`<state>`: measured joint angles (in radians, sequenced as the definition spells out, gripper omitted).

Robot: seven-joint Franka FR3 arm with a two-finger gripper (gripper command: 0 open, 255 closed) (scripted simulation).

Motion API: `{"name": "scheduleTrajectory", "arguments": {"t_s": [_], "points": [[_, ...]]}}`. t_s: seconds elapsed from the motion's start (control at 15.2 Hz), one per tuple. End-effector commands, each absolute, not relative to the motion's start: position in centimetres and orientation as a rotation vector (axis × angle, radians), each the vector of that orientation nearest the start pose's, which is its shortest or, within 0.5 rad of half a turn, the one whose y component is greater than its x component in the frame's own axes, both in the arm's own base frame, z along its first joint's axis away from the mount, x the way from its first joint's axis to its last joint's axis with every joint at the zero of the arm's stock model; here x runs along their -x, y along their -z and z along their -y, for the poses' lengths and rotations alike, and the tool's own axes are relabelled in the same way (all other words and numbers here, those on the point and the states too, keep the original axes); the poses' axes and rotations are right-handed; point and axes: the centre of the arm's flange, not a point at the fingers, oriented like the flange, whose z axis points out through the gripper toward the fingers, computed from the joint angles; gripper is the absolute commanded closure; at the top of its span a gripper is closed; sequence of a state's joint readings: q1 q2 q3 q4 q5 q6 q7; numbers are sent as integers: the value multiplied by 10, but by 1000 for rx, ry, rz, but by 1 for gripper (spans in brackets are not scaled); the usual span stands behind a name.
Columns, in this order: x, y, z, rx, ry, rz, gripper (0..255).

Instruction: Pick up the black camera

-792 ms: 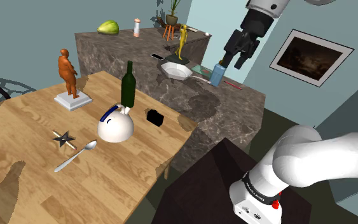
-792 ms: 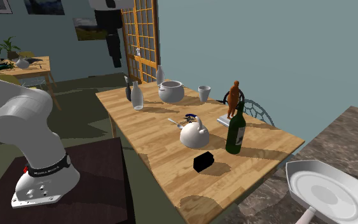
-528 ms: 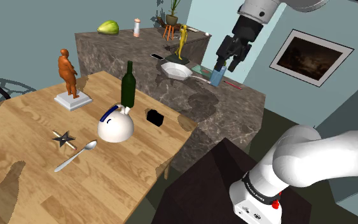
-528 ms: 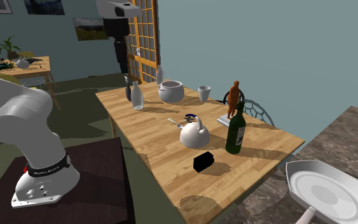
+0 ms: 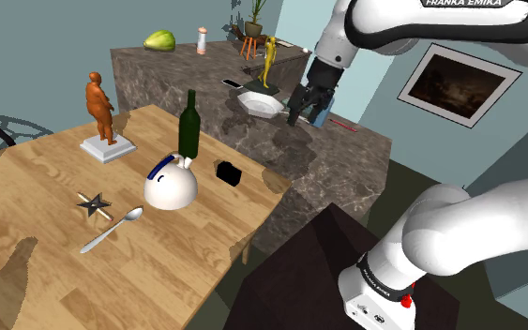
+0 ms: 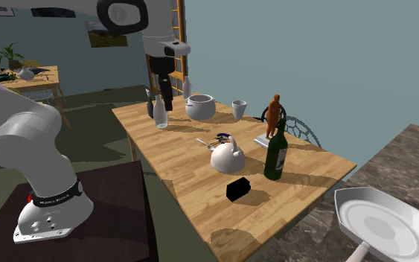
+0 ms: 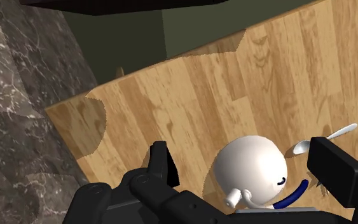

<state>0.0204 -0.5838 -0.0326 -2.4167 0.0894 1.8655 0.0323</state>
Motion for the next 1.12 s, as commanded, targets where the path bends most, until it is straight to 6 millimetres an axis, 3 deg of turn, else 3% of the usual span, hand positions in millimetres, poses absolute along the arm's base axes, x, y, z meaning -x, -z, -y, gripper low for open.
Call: {"name": "scheduleTrajectory", "arguments": {"t_s": [0.0,1.06], "points": [[-394,-498,3,3043,48,-88,0],[-518,-327,17,3101,30,-18,0]]}}
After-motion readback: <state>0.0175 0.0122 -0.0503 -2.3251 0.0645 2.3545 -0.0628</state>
